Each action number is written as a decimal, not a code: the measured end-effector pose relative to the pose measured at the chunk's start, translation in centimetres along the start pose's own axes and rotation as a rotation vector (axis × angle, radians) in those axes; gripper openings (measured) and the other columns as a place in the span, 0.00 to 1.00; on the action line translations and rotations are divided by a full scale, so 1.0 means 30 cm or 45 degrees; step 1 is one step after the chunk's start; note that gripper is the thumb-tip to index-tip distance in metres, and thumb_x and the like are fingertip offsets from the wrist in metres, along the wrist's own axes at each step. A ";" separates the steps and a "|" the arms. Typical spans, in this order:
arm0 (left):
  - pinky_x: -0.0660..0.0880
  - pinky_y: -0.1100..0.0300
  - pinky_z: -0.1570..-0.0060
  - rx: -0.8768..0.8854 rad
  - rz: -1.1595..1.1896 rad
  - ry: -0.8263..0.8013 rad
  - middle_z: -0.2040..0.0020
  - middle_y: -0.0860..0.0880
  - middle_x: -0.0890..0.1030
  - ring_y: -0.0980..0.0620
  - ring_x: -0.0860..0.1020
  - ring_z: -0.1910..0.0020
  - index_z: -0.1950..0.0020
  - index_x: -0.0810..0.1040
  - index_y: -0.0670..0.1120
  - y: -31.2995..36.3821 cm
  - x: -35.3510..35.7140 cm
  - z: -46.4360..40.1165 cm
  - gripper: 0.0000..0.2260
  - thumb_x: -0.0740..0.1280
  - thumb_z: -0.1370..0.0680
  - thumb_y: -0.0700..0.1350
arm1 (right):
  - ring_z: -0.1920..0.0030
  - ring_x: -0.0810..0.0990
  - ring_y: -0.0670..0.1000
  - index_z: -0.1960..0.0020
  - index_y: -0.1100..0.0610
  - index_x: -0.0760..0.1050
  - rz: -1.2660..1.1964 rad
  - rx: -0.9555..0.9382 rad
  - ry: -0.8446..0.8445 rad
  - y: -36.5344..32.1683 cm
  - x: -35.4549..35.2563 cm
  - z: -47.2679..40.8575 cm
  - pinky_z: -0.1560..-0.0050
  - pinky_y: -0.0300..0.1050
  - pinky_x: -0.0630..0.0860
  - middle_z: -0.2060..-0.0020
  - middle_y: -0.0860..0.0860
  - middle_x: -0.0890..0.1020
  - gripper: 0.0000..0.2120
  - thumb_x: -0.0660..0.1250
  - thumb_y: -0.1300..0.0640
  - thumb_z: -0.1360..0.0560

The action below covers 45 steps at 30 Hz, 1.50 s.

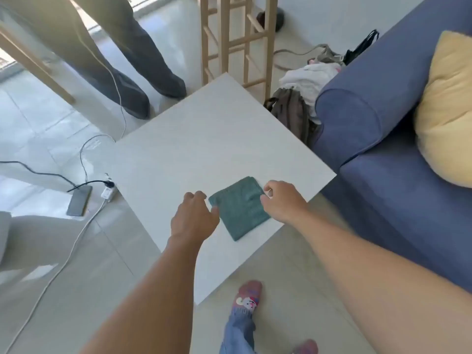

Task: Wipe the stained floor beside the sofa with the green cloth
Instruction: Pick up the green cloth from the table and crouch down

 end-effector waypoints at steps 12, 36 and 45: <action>0.65 0.56 0.58 -0.298 0.436 0.326 0.55 0.48 0.75 0.46 0.71 0.53 0.54 0.74 0.45 -0.093 0.352 -0.163 0.07 0.65 0.23 0.48 | 0.42 0.75 0.54 0.48 0.54 0.75 -0.296 0.103 0.273 0.155 0.278 -0.271 0.48 0.48 0.75 0.47 0.50 0.70 0.02 0.65 0.57 0.20; 0.66 0.71 0.45 0.857 0.189 -0.374 0.37 0.54 0.68 0.60 0.68 0.45 0.30 0.71 0.48 0.647 0.844 0.078 0.25 0.72 0.26 0.40 | 0.33 0.75 0.51 0.28 0.54 0.74 -0.769 0.281 0.421 0.968 0.192 0.148 0.35 0.37 0.66 0.33 0.53 0.77 0.21 0.66 0.62 0.20; 0.71 0.64 0.44 1.046 -0.027 -0.783 0.37 0.55 0.66 0.56 0.71 0.46 0.27 0.69 0.49 0.876 1.510 0.306 0.30 0.74 0.28 0.41 | 0.36 0.74 0.51 0.24 0.53 0.69 -0.780 0.629 0.589 1.606 0.349 0.453 0.41 0.39 0.68 0.33 0.52 0.74 0.21 0.63 0.59 0.17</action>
Point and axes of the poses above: each hand's wrist, its own z-axis away from the middle knuckle, its own x-axis out of the palm, y = z × x, the point moved 8 cm from there along -z, towards the middle knuckle
